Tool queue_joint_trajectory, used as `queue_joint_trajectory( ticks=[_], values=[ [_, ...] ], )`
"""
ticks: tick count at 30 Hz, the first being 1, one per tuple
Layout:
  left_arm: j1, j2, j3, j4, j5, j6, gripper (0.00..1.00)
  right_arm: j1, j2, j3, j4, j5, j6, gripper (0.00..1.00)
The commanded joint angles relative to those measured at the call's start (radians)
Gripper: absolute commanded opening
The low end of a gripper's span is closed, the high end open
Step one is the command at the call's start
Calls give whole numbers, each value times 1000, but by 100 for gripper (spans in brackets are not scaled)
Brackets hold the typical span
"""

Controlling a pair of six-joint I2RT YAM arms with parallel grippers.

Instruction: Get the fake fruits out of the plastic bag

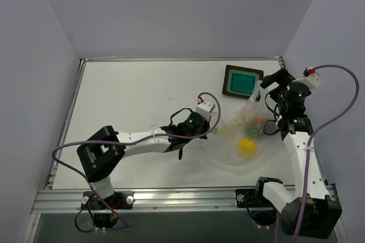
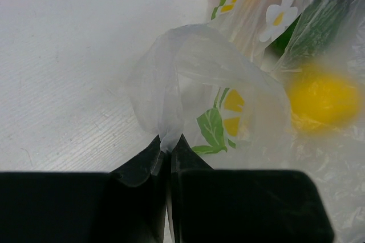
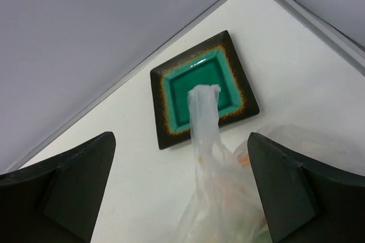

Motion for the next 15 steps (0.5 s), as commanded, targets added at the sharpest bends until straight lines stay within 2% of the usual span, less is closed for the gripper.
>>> queue_joint_trajectory(
  ticks=[1,4,7,9,11,12,15],
  values=[
    [-7,-67,20,54,-7,-21,2,56,-130,-42,-207,103,-46,96],
    [-6,-73,22,54,-6,-15,2,135,-215,-82,-297,180,-34,96],
    [-7,-82,23,58,-6,-7,2,197,-221,-122,-362,233,-8,90],
    [-7,-102,16,54,-15,-3,13,211,-208,-142,-399,272,6,87],
    [-6,-123,7,40,-25,10,27,226,-204,-155,-411,313,22,85],
    [-6,-137,4,32,-35,14,42,241,-198,-166,-420,327,25,84],
    [-3,-206,-1,-21,-73,37,62,272,-156,-177,-422,362,34,84]
  ],
)
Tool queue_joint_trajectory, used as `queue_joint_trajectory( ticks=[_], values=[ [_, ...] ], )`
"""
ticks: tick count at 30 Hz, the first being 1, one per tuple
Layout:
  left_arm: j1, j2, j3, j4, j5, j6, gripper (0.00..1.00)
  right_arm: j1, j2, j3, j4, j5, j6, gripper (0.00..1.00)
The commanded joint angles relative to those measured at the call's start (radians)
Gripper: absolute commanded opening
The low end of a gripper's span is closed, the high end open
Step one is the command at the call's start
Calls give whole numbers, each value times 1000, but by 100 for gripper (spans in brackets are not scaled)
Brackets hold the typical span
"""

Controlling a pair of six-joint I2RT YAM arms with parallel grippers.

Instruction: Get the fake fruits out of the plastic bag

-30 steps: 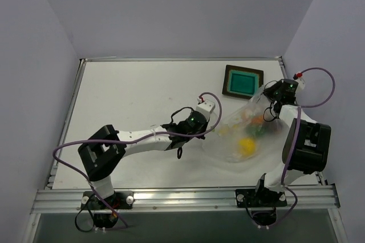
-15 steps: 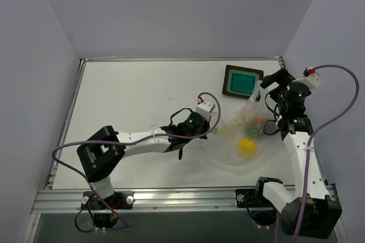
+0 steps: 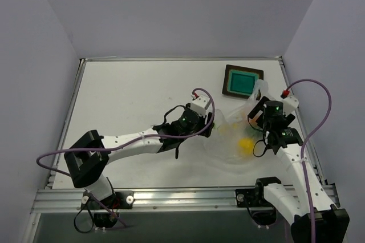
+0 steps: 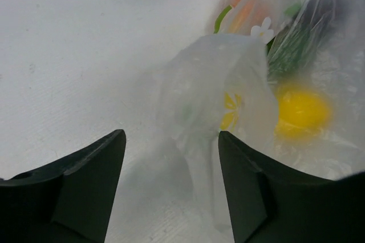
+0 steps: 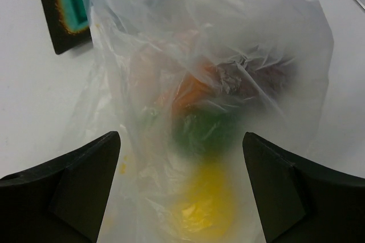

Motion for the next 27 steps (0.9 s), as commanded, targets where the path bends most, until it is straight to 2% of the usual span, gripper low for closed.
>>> queue_joint_trajectory(
  ticks=[1,4,6,11,16,17,18,20,21,23,27],
  values=[
    [-3,-148,24,-54,-70,32,65,36,43,-5,-38,99,26,84],
    [4,-215,50,-121,-78,61,71,66,102,17,-38,126,35,84],
    [11,-217,132,-178,-56,88,74,91,123,29,-39,178,40,81],
    [51,-107,314,-263,42,100,78,134,131,51,-36,197,52,72],
    [132,98,545,-391,258,78,78,138,195,37,-24,223,60,71],
    [138,126,570,-399,289,75,78,140,200,31,-22,225,65,68],
    [146,155,593,-404,325,75,79,138,194,25,-15,228,68,58],
    [163,238,655,-419,434,62,81,137,182,17,-5,228,72,48],
    [168,293,678,-425,469,60,84,134,169,15,-5,229,74,37],
    [171,346,747,-448,557,58,86,132,154,11,-5,234,75,21],
    [165,465,833,-456,695,37,87,120,117,-3,-7,231,71,13]
  ],
)
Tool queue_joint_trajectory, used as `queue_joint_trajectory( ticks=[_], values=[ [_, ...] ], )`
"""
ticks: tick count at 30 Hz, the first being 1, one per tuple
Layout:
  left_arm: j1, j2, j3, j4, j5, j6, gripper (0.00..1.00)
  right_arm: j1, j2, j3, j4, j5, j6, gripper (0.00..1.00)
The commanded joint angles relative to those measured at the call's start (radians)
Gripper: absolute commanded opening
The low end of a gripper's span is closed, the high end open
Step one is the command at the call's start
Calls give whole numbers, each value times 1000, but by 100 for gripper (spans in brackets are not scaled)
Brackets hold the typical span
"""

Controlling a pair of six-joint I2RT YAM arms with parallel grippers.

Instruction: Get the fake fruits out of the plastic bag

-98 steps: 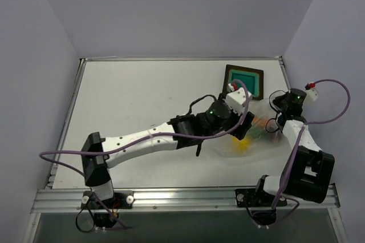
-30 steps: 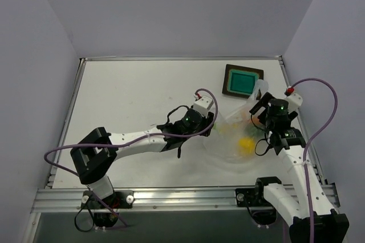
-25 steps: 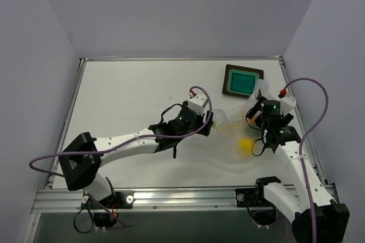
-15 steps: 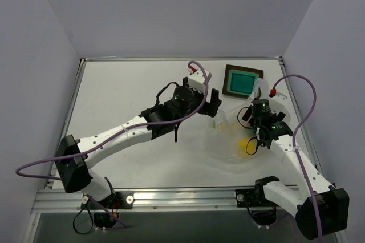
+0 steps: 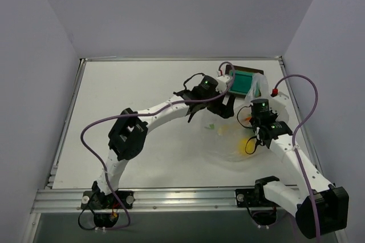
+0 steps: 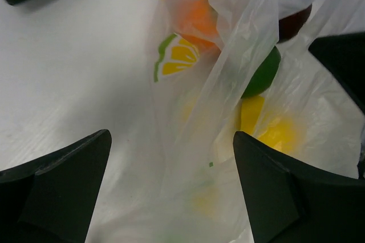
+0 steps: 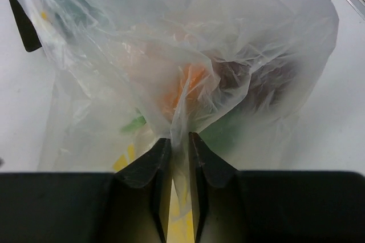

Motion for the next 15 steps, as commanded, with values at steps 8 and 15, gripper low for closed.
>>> queue_joint_trajectory(
  ticks=[8,15],
  values=[
    [-15,79,117,43,293,-76,64,-97,-72,-59,12,5,33,1],
    [-7,111,138,51,203,-71,2,-225,-72,-102,67,-96,24,0]
  ],
)
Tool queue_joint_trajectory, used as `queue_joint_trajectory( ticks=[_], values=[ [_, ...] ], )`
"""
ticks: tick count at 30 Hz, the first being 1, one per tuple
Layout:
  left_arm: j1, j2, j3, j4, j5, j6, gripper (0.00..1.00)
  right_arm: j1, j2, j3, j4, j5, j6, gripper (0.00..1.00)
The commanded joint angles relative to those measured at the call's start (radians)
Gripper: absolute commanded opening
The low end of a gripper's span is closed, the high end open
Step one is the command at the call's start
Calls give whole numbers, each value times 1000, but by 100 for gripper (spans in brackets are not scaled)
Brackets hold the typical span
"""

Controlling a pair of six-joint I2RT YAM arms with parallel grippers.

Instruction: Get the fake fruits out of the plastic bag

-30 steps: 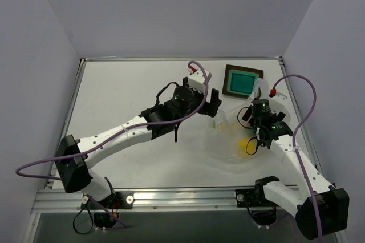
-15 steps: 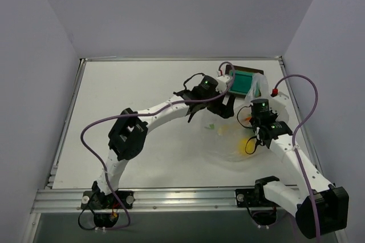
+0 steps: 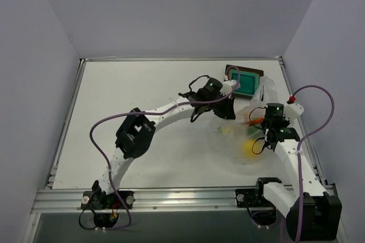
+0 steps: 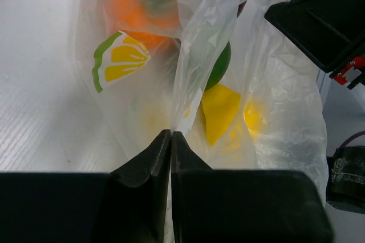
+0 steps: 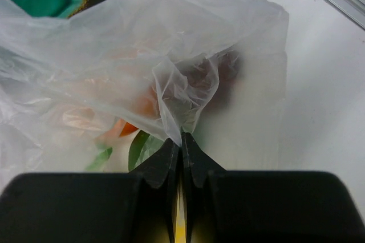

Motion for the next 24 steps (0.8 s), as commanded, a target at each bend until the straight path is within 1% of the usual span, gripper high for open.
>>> queue_joint_trajectory(
  ticks=[1,5,8,10,11,13,14,15,16,17,19,20,24],
  values=[
    [17,-18,54,24,-70,10,2,-42,-23,-24,22,-9,3,0],
    [55,-32,57,47,-114,-9,2,-82,-46,-38,26,-24,9,0],
    [81,-44,83,1,-196,22,2,-123,-40,-44,25,-36,24,0],
    [98,-40,107,-19,-235,31,2,-181,-40,-65,31,-62,33,0],
    [117,-35,147,-27,-253,31,2,-204,-40,-73,42,-110,35,0],
    [131,5,211,-62,-233,25,2,-267,-34,-88,51,-159,30,0],
    [134,52,303,-85,-230,34,2,-284,-24,-91,52,-187,27,0],
    [134,78,354,-144,-239,45,2,-307,-20,-93,52,-196,24,0],
    [134,107,405,-174,-244,59,2,-313,-15,-99,52,-205,26,0],
    [134,165,502,-224,-249,62,3,-315,-15,-103,52,-222,29,0],
    [137,219,596,-264,-256,68,2,-316,-10,-117,51,-228,42,0],
    [138,264,676,-293,-271,68,2,-318,-4,-133,51,-228,52,0],
    [140,342,813,-323,-281,56,2,-318,23,-146,57,-250,73,1]
  ],
)
